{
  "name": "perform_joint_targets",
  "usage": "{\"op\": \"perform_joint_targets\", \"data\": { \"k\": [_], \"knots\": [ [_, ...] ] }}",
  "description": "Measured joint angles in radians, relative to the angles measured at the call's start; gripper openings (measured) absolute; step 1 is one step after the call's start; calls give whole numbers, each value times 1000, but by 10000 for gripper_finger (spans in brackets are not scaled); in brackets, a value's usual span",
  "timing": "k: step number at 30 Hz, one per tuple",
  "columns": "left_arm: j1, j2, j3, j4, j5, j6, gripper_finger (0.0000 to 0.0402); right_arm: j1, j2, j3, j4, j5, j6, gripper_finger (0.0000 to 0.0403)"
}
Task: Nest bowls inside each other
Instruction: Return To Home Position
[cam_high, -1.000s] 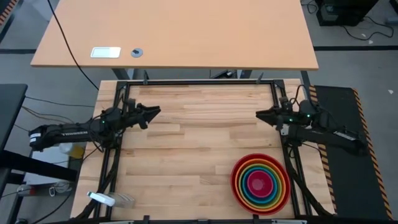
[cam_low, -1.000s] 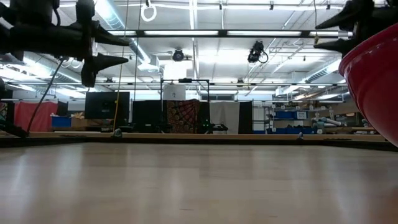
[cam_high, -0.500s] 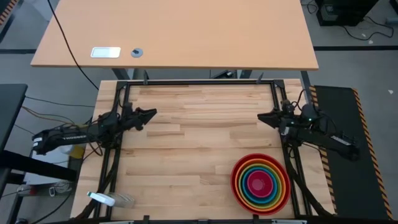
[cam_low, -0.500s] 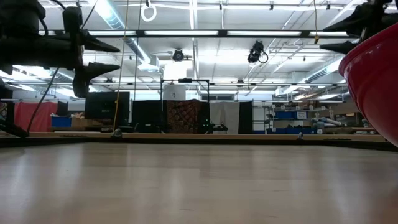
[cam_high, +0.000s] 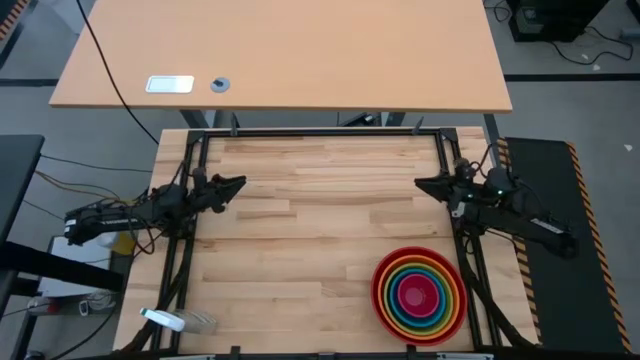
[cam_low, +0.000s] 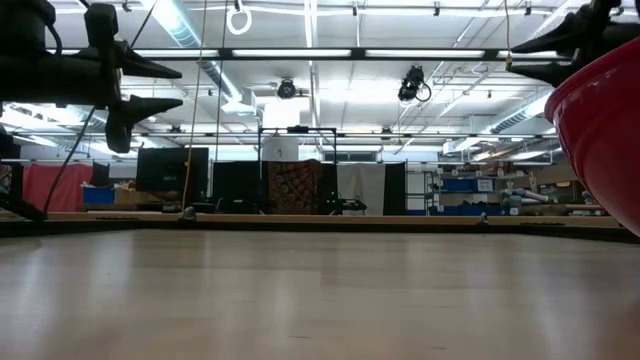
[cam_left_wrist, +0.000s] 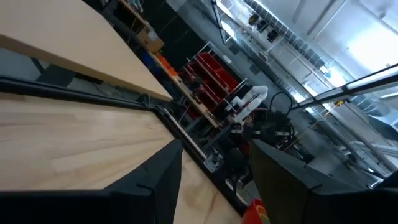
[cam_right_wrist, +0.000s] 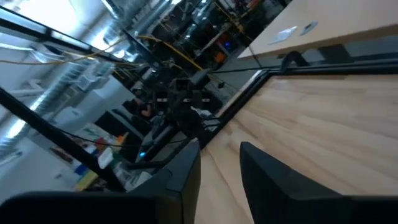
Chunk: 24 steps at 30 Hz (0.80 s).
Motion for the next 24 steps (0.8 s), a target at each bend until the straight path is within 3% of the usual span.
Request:
{"op": "perform_joint_targets", "data": {
  "k": [9, 13, 21, 24],
  "knots": [
    [-1, 2, 0, -33, -54, -25, 191, 0, 1, -214, 319, -65, 115, 109],
    [-8, 2, 0, -4, -84, -27, 191, 0, 1, -262, 328, -64, 134, 109],
    [-11, 3, -1, -32, -82, 8, 191, 0, 23, -278, 295, 169, 168, 108],
    [-11, 3, -1, -97, -80, 137, 192, -1, 36, -279, 297, 193, 16, 108]
  ]
}}
